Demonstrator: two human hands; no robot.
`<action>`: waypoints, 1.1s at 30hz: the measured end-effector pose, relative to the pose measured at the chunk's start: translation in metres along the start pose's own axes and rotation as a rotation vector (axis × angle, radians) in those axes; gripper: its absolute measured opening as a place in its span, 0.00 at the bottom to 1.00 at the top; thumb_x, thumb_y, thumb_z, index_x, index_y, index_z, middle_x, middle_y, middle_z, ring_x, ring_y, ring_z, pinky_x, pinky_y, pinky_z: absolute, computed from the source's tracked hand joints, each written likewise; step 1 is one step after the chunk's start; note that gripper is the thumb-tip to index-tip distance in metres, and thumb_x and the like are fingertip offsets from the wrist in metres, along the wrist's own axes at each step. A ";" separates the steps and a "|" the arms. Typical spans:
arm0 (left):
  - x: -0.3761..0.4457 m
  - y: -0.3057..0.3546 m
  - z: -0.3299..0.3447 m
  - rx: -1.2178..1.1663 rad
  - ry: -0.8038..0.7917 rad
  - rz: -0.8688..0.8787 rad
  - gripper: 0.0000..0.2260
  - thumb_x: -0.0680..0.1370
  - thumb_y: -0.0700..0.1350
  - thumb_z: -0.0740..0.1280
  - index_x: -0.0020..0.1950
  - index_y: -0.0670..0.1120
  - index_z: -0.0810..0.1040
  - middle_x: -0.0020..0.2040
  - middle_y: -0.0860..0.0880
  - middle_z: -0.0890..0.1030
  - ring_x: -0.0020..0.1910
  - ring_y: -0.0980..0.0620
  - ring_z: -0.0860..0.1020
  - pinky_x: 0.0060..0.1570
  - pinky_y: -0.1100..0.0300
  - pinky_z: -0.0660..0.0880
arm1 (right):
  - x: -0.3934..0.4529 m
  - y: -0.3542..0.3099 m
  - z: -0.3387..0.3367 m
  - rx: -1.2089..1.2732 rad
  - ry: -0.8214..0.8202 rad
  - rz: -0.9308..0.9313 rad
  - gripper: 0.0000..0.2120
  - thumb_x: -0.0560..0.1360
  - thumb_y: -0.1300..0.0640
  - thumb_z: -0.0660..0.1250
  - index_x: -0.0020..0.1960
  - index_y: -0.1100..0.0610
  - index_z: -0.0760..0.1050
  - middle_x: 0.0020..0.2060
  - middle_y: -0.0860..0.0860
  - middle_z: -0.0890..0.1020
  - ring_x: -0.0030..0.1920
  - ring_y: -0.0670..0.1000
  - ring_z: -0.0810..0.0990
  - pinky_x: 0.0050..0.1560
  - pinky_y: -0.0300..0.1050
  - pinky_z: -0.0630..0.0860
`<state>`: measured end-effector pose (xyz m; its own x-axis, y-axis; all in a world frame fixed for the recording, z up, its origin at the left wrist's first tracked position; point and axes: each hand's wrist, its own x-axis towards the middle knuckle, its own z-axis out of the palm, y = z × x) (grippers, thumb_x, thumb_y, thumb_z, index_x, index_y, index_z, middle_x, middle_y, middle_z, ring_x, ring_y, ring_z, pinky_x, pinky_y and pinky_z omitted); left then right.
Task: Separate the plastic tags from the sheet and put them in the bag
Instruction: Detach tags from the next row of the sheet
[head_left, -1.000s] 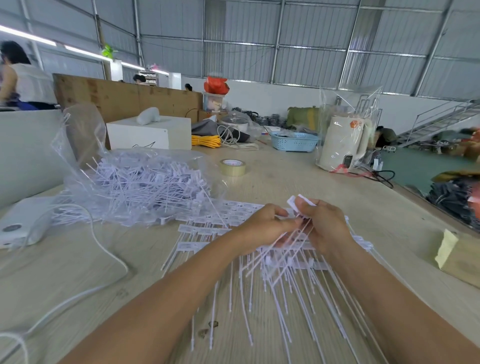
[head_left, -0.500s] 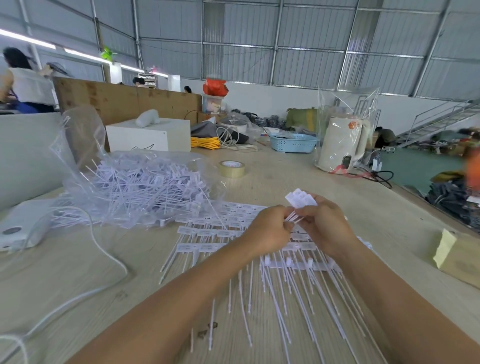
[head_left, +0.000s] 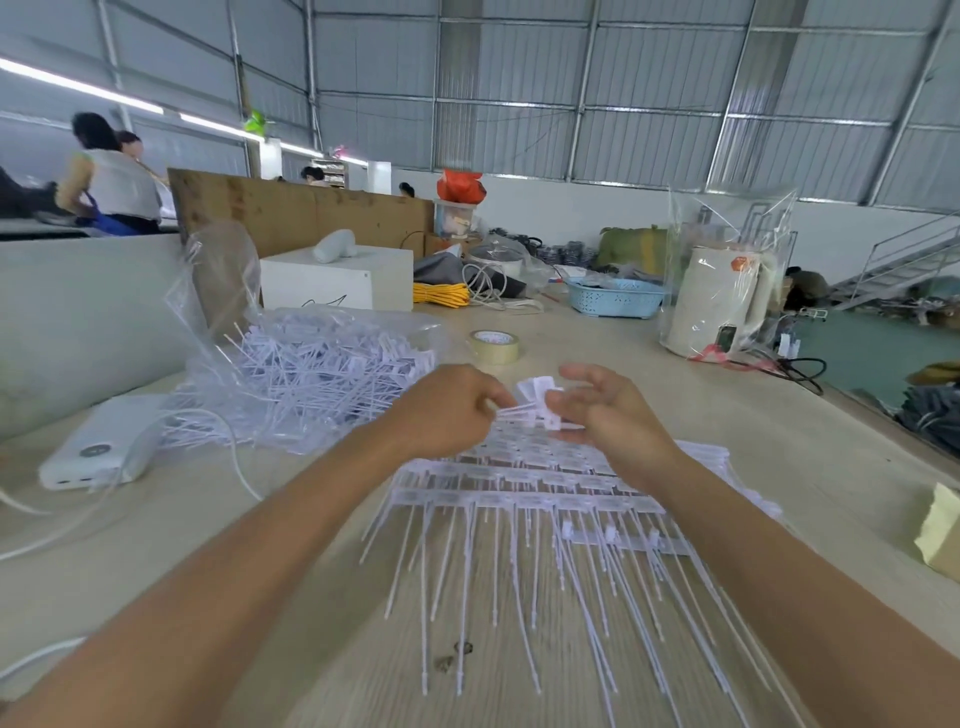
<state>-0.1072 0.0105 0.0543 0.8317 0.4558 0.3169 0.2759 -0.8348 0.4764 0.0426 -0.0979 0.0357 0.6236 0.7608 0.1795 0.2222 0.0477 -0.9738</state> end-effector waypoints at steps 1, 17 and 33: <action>-0.003 -0.011 -0.009 -0.042 -0.029 -0.044 0.15 0.76 0.34 0.61 0.56 0.48 0.82 0.32 0.56 0.78 0.26 0.63 0.73 0.28 0.73 0.69 | 0.002 -0.003 0.007 -0.094 0.037 -0.065 0.19 0.75 0.59 0.69 0.64 0.55 0.70 0.51 0.54 0.77 0.52 0.55 0.79 0.52 0.49 0.78; 0.033 -0.111 -0.035 -0.354 0.328 -0.694 0.11 0.77 0.33 0.59 0.35 0.39 0.73 0.32 0.43 0.75 0.19 0.54 0.69 0.22 0.67 0.62 | 0.049 -0.008 0.090 -0.755 0.002 -0.321 0.18 0.75 0.62 0.65 0.63 0.64 0.69 0.66 0.58 0.67 0.60 0.56 0.72 0.53 0.37 0.66; 0.072 -0.134 0.009 0.782 0.134 -0.371 0.24 0.80 0.55 0.53 0.68 0.39 0.64 0.65 0.39 0.68 0.64 0.41 0.66 0.60 0.47 0.66 | 0.040 0.004 0.080 -0.770 0.035 -0.342 0.26 0.72 0.68 0.63 0.69 0.63 0.65 0.68 0.55 0.67 0.62 0.56 0.73 0.55 0.40 0.68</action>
<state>-0.0803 0.1526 0.0056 0.5730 0.7313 0.3700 0.8095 -0.5756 -0.1160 0.0083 -0.0158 0.0283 0.4488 0.7638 0.4639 0.8443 -0.1922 -0.5003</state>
